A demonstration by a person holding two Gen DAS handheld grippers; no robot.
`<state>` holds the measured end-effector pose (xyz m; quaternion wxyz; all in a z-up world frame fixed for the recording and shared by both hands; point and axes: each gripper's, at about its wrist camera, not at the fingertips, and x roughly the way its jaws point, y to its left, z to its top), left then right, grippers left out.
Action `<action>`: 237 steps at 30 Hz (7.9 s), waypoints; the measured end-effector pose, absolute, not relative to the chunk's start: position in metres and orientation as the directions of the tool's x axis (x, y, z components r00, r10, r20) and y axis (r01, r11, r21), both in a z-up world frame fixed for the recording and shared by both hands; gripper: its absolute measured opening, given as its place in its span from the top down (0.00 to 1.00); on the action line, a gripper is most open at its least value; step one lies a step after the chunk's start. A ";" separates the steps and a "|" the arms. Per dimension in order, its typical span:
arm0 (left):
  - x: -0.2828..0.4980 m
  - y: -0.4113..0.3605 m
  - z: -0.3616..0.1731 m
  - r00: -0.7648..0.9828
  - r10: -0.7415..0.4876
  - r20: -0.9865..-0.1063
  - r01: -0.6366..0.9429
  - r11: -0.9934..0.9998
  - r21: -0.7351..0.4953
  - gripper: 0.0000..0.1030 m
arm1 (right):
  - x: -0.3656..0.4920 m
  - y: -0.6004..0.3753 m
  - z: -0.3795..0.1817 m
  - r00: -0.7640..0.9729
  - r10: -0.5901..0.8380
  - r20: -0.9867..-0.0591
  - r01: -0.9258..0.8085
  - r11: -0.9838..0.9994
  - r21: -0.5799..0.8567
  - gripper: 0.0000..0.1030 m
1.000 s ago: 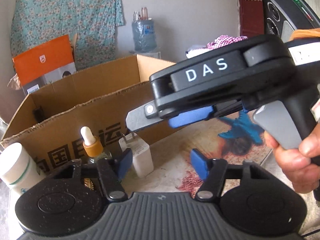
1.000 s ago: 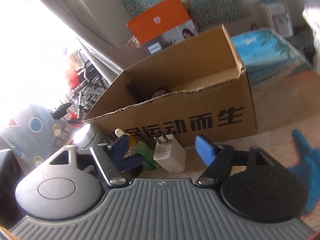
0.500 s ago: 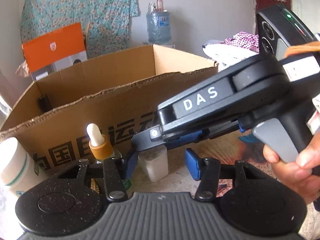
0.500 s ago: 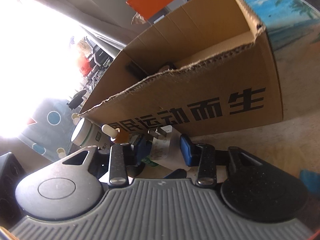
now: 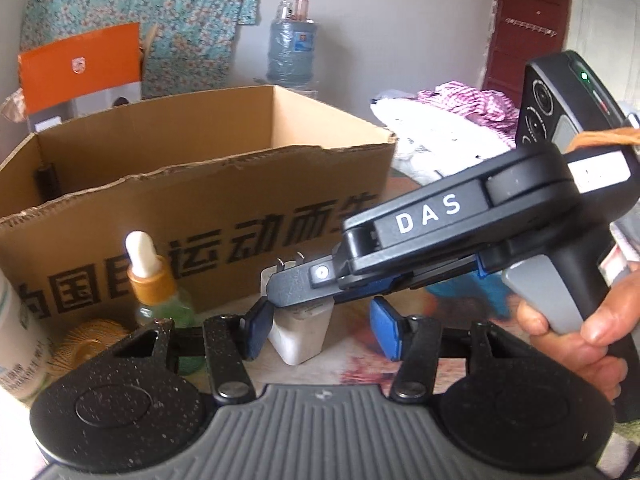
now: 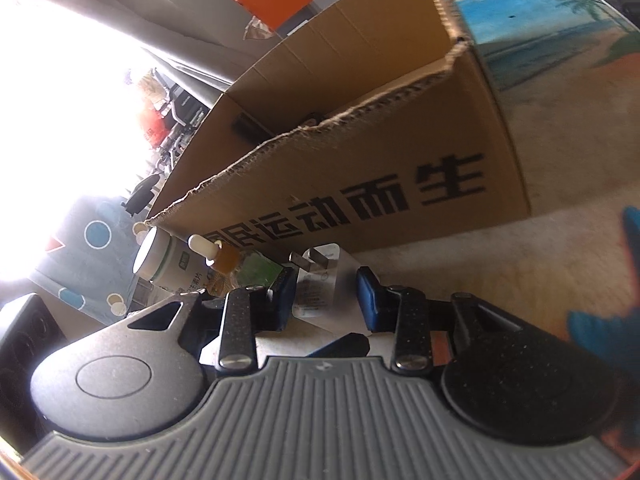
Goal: Organize rigid objects
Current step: 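Grasp the white charger plug on the table with the right gripper, then carry the charger plug into the box and open the right gripper, then withdraw the right gripper toward the green dropper bottle, then grasp the green dropper bottle with the right gripper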
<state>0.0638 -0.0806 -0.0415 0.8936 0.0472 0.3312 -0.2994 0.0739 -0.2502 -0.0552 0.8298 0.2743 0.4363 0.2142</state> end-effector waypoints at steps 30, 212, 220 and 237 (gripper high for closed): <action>0.063 -0.112 -0.062 0.515 -0.465 -0.720 0.593 0.800 -0.093 0.58 | 0.062 -0.243 -0.059 0.527 0.479 -0.702 -0.019 0.832 0.554 0.56; 0.074 -0.059 -0.021 0.633 -0.539 -0.555 0.520 0.828 -0.210 0.59 | 0.053 -0.210 0.010 0.629 0.511 -0.586 -0.294 0.854 0.429 0.90; 0.059 -0.070 -0.022 0.675 -0.520 -0.524 0.536 0.833 -0.137 0.54 | 0.045 -0.227 0.010 0.634 0.509 -0.582 -0.288 0.854 0.433 0.87; 0.067 -0.090 -0.057 0.666 -0.440 -0.602 0.545 0.838 -0.009 0.58 | 0.050 -0.213 0.006 0.620 0.459 -0.636 -0.288 0.887 0.360 0.68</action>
